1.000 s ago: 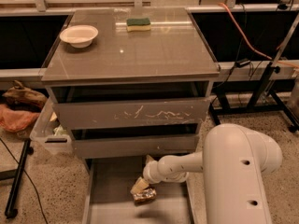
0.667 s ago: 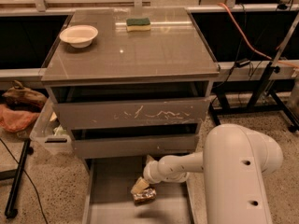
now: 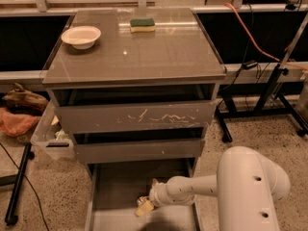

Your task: Pick orange can from bottom drawer and place on counter

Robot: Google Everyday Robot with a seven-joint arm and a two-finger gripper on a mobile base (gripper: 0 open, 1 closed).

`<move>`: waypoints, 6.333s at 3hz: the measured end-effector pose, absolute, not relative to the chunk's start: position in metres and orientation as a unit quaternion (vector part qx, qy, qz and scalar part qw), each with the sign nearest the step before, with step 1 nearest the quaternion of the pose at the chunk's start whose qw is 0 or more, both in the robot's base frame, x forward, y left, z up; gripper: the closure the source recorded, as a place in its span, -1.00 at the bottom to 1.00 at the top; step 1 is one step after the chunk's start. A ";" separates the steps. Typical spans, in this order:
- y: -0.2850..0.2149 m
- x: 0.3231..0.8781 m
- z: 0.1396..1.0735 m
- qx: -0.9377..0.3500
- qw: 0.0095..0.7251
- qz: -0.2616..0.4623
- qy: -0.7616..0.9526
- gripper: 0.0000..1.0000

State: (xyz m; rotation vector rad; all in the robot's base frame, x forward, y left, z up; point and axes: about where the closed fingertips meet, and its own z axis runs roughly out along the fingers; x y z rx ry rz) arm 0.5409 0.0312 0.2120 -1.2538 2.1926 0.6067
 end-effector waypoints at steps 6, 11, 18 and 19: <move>0.041 0.565 0.176 -0.522 0.282 0.190 0.782 -1.00; 0.028 0.553 0.143 -0.529 0.271 0.208 0.777 -1.00; 0.018 0.550 0.132 -0.516 0.278 0.225 0.778 0.77; 0.022 0.547 0.160 -0.516 0.286 0.228 0.775 1.00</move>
Offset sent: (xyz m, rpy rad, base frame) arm 0.0100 0.0155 -0.0325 -0.0691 0.0107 0.0435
